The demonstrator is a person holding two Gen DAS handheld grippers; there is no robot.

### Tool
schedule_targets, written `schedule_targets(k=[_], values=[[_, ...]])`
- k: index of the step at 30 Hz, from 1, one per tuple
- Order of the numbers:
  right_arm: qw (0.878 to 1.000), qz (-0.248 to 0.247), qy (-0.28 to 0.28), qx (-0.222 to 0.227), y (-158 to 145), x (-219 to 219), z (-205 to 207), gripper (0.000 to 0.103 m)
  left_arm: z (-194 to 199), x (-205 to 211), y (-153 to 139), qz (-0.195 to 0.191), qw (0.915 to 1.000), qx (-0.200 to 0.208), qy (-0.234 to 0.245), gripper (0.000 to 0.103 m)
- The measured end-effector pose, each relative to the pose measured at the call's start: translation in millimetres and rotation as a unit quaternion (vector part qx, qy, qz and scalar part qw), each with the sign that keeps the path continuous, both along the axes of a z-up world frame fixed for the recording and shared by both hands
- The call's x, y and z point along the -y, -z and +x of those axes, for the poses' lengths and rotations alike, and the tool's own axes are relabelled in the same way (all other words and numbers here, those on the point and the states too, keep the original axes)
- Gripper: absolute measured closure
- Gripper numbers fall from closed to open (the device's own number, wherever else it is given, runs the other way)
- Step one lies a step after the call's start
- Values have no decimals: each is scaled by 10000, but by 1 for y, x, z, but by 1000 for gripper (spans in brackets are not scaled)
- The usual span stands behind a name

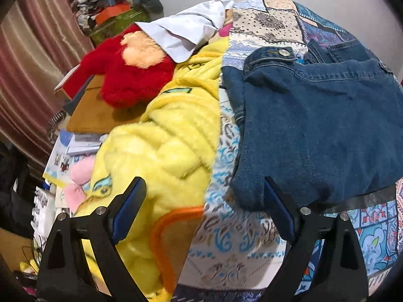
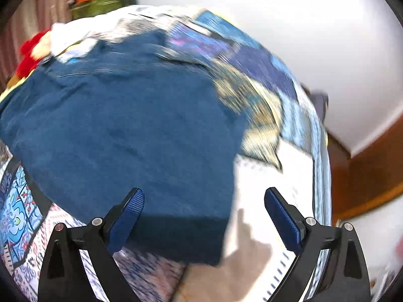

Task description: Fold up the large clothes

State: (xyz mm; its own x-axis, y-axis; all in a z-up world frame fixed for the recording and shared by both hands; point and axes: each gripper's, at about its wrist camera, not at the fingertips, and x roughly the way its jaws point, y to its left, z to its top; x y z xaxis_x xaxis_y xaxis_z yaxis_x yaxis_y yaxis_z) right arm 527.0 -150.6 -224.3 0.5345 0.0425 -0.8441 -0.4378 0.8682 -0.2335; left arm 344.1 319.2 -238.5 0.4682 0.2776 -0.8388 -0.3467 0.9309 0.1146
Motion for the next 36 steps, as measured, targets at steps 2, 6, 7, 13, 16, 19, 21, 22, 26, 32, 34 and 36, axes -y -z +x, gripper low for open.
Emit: schedule_targets(k=[2,6,7,13,16,19,21,22,26,32,34,36], values=[[9988,367,255,-184,-5,23,2,7,-4,1,-4,7,10000,36,-57,10],[9968,626,480,-137,-21,38,-5,7,-13,8,-18,65,9994,222,-244,11],[9969,644,448,-54,-27,37,-8,7,-16,8,-23,66,9991,302,-301,11],[9956,879,18,322,-57,16,-30,7,-34,9,-45,-703,9910,930,-655,11],[9921,1174,-282,338,-66,-7,-39,7,-40,17,-42,-1235,9827,1185,-712,11],[9862,1554,-570,100,-67,-34,-43,6,-38,29,-27,-1770,9752,1158,-653,11],[9829,1707,-688,-102,-60,-52,-43,6,-32,35,-13,-2161,9683,1089,-626,11],[9815,1751,-739,-215,-54,-62,-41,6,-29,38,-5,-2331,9649,1040,-616,11],[9806,1678,-805,-612,-22,-91,-30,6,-11,39,29,-3160,9418,897,-712,11],[9835,1311,-885,-875,25,-106,-13,5,20,18,65,-4112,9001,1119,-905,21],[9844,1164,-1044,-807,27,-109,-16,3,32,14,67,-4191,8942,1266,-934,28],[9845,1094,-1162,-732,29,-110,-19,1,42,11,68,-4195,8915,1310,-1097,33]])
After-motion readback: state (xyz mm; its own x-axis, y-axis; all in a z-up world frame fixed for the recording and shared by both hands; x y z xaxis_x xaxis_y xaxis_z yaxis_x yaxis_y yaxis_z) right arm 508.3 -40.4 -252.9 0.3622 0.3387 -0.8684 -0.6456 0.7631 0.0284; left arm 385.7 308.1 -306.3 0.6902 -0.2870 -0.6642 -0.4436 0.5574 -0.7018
